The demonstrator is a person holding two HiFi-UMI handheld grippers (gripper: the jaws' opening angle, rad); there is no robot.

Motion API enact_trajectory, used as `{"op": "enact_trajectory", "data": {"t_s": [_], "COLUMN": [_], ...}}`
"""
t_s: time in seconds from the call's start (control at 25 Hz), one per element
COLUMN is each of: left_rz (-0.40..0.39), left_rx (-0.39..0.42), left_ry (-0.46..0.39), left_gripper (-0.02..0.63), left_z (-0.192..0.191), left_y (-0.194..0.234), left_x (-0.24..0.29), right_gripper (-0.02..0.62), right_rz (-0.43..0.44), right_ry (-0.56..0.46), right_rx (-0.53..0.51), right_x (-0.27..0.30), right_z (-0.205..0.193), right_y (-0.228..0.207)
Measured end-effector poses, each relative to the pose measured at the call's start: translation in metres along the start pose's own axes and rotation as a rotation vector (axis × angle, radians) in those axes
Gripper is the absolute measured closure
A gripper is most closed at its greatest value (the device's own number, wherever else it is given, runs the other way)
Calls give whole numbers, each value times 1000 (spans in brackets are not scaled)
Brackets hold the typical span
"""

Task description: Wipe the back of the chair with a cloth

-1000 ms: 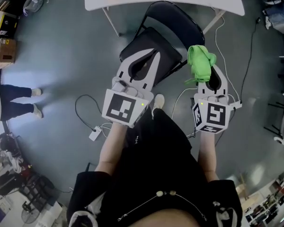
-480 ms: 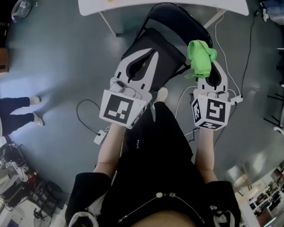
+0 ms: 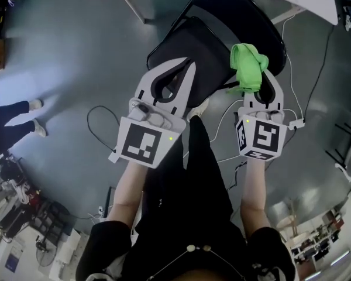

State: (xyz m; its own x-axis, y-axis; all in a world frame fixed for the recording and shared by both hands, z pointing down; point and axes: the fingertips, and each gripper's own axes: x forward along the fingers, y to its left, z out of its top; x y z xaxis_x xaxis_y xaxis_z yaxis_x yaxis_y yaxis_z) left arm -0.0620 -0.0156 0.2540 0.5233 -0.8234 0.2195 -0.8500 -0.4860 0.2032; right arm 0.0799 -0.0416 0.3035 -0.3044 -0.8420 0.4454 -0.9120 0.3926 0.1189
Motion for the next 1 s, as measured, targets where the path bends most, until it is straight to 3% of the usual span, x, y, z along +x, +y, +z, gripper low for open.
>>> {"op": "enact_trajectory", "data": {"t_s": [0.28, 0.48, 1.0], "left_rz": [4, 2, -25], "left_rx": [97, 121, 76], "left_ry": [40, 49, 70], "left_gripper": [600, 600, 600], "left_z": [-50, -70, -107], "left_y": [21, 27, 39], "left_x": [37, 65, 110], "right_gripper": [551, 551, 551], "right_rz": [-20, -34, -63], "right_ry": [17, 18, 68], "right_rx": [-16, -14, -13], "right_x": [38, 60, 134], "right_z": [-45, -66, -115], "right_y": [-7, -18, -39]}}
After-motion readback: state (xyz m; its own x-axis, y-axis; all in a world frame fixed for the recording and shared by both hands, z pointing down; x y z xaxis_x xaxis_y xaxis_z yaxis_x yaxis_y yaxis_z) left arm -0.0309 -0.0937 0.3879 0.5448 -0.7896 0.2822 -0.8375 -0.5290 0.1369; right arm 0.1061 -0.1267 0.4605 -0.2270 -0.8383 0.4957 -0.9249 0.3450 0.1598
